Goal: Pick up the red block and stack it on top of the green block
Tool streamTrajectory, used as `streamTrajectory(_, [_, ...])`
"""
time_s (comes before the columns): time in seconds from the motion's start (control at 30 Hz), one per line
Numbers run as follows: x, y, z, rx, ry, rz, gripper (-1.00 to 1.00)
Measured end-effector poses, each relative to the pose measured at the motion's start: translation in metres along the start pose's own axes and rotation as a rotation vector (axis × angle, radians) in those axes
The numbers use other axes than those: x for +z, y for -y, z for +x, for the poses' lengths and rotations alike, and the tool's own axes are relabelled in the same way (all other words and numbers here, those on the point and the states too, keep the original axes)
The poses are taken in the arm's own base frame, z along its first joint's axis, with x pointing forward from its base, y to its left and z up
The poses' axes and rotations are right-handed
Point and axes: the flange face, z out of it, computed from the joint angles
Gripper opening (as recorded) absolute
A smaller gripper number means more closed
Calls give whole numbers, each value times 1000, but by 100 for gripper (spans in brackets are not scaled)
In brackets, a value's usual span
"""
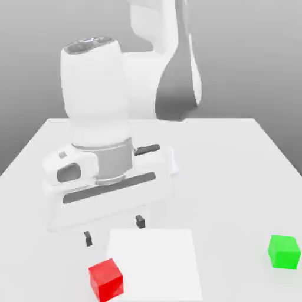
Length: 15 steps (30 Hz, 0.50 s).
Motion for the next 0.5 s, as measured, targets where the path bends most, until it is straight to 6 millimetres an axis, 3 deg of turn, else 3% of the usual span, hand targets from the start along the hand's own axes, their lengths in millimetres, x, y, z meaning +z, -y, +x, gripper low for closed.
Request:
streamTrajectory(0.2, [82, -17, -10, -48, 46, -53, 0])
streamTrajectory(0.23, [94, -18, -12, -48, 47, -53, -100])
streamTrajectory(0.43, [100, -19, -13, -47, 50, -53, -100])
streamTrajectory(0.5, [87, -18, -11, -49, 49, -54, -100])
